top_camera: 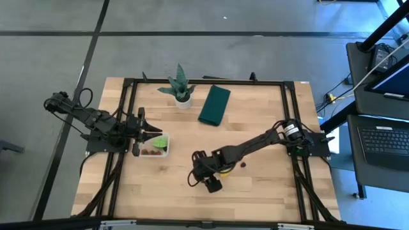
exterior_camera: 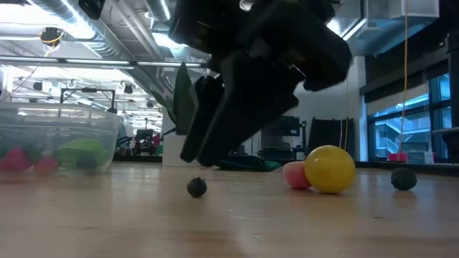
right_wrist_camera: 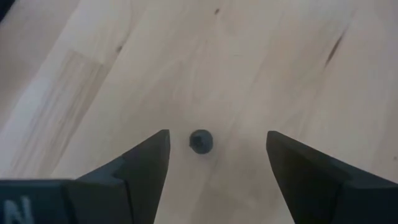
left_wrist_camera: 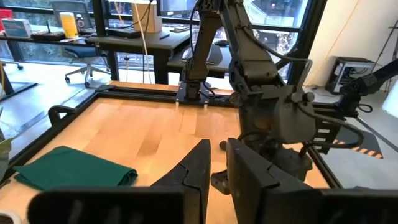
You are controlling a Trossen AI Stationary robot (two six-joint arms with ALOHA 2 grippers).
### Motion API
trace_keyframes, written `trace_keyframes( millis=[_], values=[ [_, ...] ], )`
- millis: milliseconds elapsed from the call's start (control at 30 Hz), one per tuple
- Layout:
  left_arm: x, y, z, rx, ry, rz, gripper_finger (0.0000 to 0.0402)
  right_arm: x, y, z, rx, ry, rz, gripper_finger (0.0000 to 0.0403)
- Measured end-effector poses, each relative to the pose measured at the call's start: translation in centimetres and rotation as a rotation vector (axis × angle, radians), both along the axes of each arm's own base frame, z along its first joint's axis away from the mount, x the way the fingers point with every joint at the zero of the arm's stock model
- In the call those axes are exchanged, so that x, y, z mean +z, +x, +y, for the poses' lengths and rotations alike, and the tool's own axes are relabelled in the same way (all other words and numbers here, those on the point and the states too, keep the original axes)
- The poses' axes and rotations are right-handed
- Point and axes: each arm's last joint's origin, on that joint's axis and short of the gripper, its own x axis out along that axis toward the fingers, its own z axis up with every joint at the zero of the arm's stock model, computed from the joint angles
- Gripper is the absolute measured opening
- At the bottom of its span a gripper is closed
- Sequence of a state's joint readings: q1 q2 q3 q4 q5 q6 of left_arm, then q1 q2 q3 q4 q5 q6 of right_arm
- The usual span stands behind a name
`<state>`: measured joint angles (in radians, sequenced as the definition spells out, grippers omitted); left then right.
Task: Pick and placing Produce into tupperware
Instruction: Put the blueberry into the transparent bin
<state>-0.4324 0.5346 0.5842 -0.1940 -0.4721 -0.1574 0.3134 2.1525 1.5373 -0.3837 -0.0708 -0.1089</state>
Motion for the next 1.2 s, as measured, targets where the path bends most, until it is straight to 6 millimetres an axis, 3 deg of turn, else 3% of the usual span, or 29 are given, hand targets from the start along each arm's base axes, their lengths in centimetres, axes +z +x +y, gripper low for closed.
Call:
trace_keyframes(
  millis=[333,667,933,1200],
  values=[
    [0.0,0.0,0.0,0.0,0.001,0.0,0.0027,-0.7,0.2,0.1,-0.018,0.026,-0.04,0.0268],
    [0.0,0.0,0.0,0.0,0.001,0.0,0.001,-2.7,0.3,0.4,-0.011,0.014,-0.001,0.0262],
    [0.0,0.0,0.0,0.0,0.002,0.0,0.0001,-2.8,0.3,0.4,-0.014,0.011,0.014,0.0197],
    [0.0,0.0,0.0,0.0,0.001,0.0,0.0019,-2.9,0.0,0.3,-0.014,-0.001,0.047,0.0135]
  ],
)
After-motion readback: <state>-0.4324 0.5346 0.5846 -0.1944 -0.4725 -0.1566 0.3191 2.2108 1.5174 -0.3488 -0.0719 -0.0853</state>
